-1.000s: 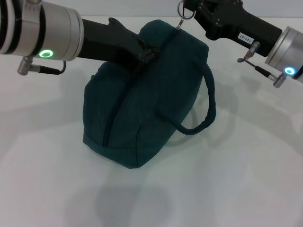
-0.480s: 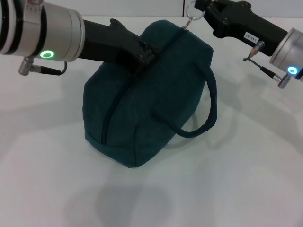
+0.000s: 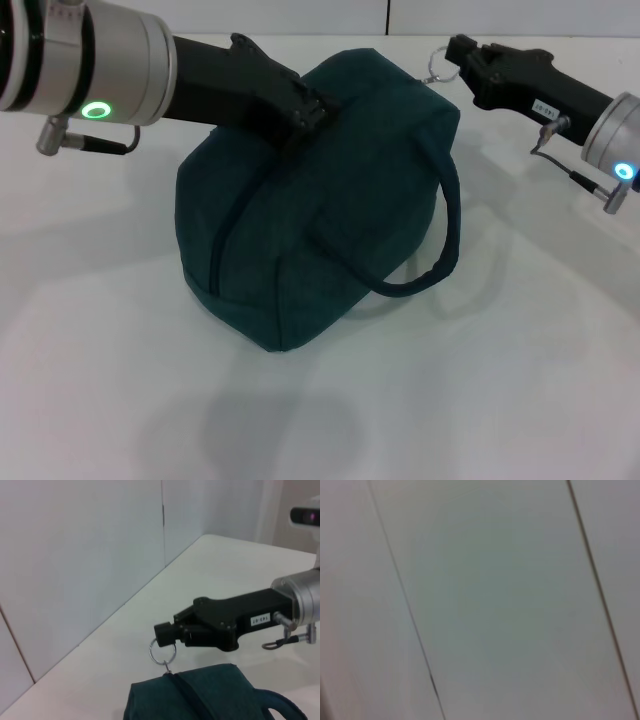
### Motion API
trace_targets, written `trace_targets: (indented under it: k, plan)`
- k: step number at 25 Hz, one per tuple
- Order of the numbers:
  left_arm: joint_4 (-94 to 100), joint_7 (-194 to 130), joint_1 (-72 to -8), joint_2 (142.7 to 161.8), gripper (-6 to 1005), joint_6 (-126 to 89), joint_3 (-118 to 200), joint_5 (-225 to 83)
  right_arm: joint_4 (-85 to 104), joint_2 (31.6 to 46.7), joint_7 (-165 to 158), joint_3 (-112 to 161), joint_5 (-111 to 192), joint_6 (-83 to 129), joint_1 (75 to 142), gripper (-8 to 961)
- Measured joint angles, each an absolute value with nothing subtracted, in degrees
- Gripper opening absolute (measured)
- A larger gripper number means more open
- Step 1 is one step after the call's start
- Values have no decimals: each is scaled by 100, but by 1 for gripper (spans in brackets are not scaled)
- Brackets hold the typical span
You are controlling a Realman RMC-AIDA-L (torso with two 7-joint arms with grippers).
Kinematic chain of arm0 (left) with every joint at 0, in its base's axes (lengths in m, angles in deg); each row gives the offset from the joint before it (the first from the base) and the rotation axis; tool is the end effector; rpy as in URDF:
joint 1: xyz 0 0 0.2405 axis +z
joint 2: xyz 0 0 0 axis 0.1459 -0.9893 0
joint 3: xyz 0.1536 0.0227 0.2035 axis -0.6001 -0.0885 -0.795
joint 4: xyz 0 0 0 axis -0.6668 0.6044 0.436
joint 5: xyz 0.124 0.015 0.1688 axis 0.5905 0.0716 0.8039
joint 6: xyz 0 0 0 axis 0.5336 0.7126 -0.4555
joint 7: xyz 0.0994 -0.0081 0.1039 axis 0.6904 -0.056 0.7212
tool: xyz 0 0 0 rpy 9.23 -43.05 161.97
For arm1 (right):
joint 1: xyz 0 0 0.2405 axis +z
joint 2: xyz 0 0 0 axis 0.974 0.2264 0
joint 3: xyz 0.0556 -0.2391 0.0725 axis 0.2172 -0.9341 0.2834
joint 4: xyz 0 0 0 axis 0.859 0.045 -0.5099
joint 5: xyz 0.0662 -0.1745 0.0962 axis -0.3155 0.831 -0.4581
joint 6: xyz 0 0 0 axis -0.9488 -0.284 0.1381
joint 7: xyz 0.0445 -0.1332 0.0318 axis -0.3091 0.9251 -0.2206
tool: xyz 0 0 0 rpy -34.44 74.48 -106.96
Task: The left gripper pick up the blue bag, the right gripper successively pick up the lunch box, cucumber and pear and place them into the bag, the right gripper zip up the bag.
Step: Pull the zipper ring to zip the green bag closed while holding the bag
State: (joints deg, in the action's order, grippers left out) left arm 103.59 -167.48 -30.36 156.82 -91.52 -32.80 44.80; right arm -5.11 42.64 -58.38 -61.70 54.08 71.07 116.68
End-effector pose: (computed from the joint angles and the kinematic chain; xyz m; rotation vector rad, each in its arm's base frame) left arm -0.1083 0.3271 0.0428 -2.6487 -0.4487 -0.1556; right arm 0.2014 0.4099 -0.0412 -2.2258 0.6856 1.0136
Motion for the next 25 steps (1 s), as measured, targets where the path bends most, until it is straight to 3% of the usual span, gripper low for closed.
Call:
trace_targets:
  k: [25]
  plan:
    - [10312,-16501,-3008,15700,31,-9042,-3213,4186,-557,4264,-5685,-6181,5082,6920,11389,33]
